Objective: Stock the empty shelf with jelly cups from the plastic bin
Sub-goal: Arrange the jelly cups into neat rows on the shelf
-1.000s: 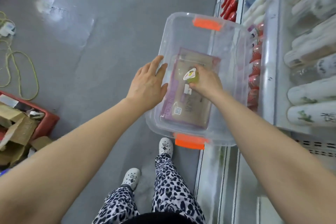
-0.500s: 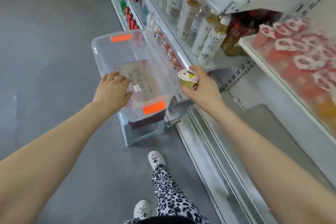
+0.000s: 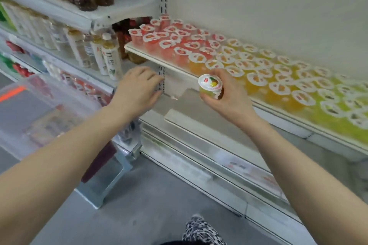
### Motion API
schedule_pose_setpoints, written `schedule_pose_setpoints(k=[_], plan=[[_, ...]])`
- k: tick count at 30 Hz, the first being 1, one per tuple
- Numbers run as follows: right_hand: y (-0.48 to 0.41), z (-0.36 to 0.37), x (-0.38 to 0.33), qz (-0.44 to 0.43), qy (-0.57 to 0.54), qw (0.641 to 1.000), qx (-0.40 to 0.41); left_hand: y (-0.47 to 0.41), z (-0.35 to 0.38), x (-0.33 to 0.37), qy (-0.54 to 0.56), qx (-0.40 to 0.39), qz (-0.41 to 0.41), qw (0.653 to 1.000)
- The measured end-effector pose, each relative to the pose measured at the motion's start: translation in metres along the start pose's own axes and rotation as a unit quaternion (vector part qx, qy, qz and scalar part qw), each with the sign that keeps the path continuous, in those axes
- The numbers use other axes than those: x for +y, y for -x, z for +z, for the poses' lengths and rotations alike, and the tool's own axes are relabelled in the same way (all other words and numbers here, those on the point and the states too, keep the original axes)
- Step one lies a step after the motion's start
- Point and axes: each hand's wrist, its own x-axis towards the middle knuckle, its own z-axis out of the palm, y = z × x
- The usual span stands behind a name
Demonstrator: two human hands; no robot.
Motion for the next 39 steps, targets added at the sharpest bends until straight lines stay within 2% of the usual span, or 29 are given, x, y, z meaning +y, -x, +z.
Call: schedule_pose_setpoints(k=[4, 10, 17, 28, 33, 39], plan=[[0.02, -0.054, 0.026, 0.006, 0.044, 0.998, 0.045, -0.047, -0.015, 0.063, 0.021, 0.049, 0.057, 0.997], [0.051, -0.136, 0.069, 0.021, 0.076, 0.994, 0.08, -0.104, -0.027, 0.162, 0.059, 0.112, 0.102, 0.987], [0.098, -0.225, 0.128, 0.048, 0.102, 0.985, 0.133, -0.154, -0.029, 0.286, 0.1, 0.147, 0.156, 0.972], [0.18, -0.317, 0.196, 0.133, 0.137, 0.961, 0.201, -0.197, -0.025, 0.428, 0.16, 0.13, 0.234, 0.95], [0.227, -0.349, 0.215, 0.212, 0.128, 0.933, 0.263, -0.202, -0.02, 0.486, 0.194, 0.116, 0.284, 0.932], [0.287, -0.398, 0.245, 0.258, 0.159, 0.903, 0.306, -0.198, -0.017, 0.558, 0.216, 0.106, 0.334, 0.911]])
